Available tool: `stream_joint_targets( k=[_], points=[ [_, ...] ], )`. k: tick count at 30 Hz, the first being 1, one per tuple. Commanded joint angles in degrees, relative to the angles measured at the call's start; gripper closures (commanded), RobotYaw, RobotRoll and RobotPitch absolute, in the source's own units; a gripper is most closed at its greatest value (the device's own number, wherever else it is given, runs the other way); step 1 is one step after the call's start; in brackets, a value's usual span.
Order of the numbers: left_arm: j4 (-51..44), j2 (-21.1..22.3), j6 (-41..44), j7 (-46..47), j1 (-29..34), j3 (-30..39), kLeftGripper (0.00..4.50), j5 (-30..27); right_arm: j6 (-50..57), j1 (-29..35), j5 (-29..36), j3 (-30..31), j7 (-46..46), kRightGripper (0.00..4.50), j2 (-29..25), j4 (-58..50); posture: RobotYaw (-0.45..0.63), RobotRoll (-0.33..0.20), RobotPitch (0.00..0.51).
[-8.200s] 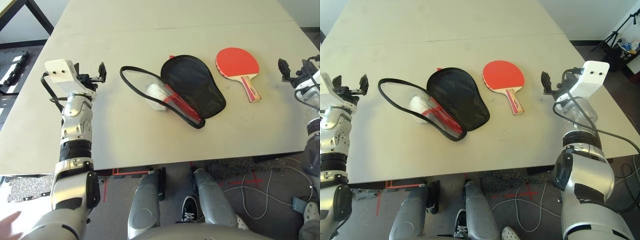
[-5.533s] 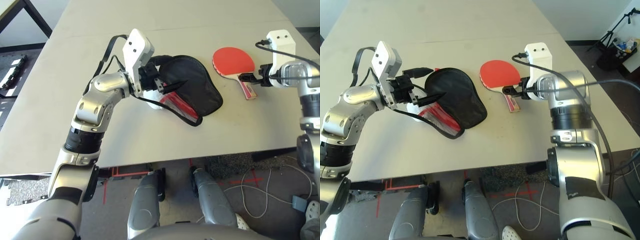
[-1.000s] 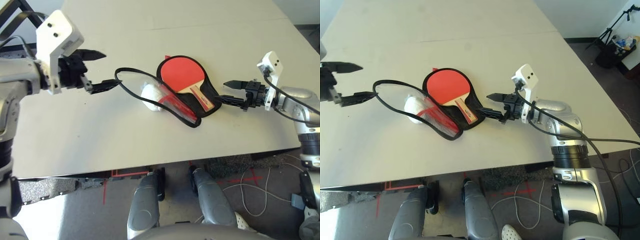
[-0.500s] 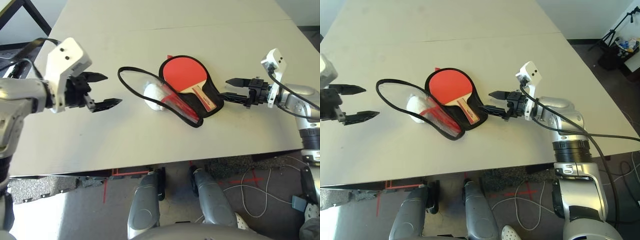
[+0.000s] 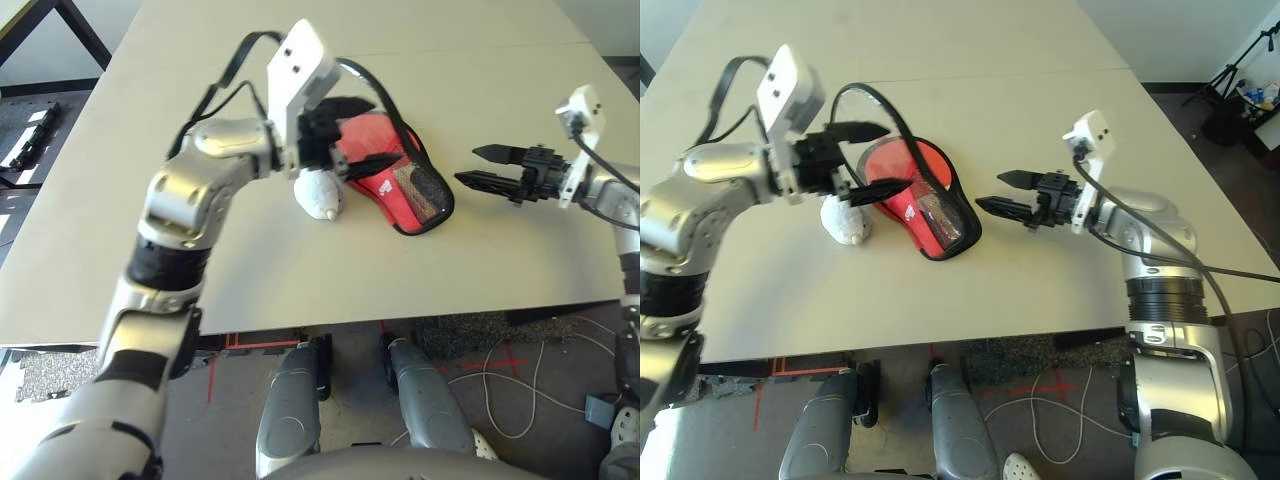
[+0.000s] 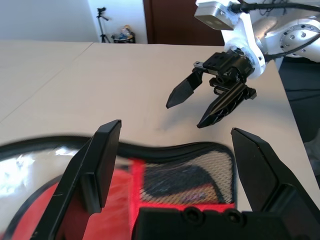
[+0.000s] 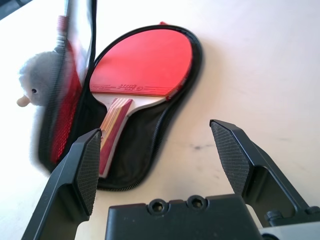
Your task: Store the ping-pong paddle in its case and zip it.
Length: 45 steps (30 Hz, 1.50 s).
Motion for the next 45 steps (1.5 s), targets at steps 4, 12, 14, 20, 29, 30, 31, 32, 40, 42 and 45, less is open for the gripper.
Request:
stream_joint_targets(
  k=[4,12,14,20,29,30,31,32,40,42,45],
  points=[
    [1.60,0.30,-3.21,-1.60,1.69,-0.97,0.00,1.94,-0.28,-1.29,0.23,-1.68,2.60,0.04,-3.24,5.83,-0.05,0.000,0.227],
    [0.14,2.52,-2.92,-2.12,3.26,0.06,0.00,2.04,2.11,-2.11,-0.21,-0.87,2.58,0.04,-2.54,8.25,-0.04,0.000,0.229],
    [-0.38,3.02,-2.59,-1.89,3.54,0.43,0.00,1.93,3.68,-2.77,-0.39,-0.37,2.10,0.04,-1.91,8.81,-0.03,0.000,0.230],
    [-3.34,4.58,-0.70,-1.52,4.85,1.81,0.00,1.00,8.94,-5.05,-2.03,1.88,-1.11,0.04,1.48,10.17,-0.02,0.000,0.230],
    [-6.97,11.22,1.93,-3.67,8.00,3.91,0.00,-0.13,8.09,-6.22,-3.41,3.02,-4.98,0.04,6.96,11.56,-0.01,0.000,0.236],
    [-7.01,11.96,2.01,-3.89,8.33,4.08,0.00,-0.05,7.97,-6.52,-3.61,3.08,-5.40,0.04,7.47,11.92,0.00,0.000,0.238],
    [-7.03,12.59,2.03,-4.03,8.60,4.18,0.00,0.08,7.82,-6.80,-3.79,3.14,-5.74,0.04,7.90,12.32,0.00,0.000,0.239],
    [-7.01,13.21,2.08,-4.12,8.86,4.26,0.00,0.26,7.85,-7.10,-3.92,3.22,-6.19,0.04,8.39,12.57,0.00,0.000,0.239],
    [-4.15,18.78,-0.62,-5.31,10.01,2.66,0.00,5.07,7.31,-9.50,-5.13,4.19,-7.87,0.04,11.48,15.95,0.01,0.000,0.239],
    [-3.64,19.10,-1.02,-5.66,10.02,2.99,0.00,5.30,7.23,-9.84,-5.30,4.43,-7.55,0.04,11.86,16.52,0.01,0.000,0.239],
    [-2.72,19.55,-1.54,-6.08,9.85,3.58,0.00,5.89,7.09,-10.29,-5.76,4.78,-7.11,0.04,12.54,17.43,0.02,0.000,0.238]
  ],
)
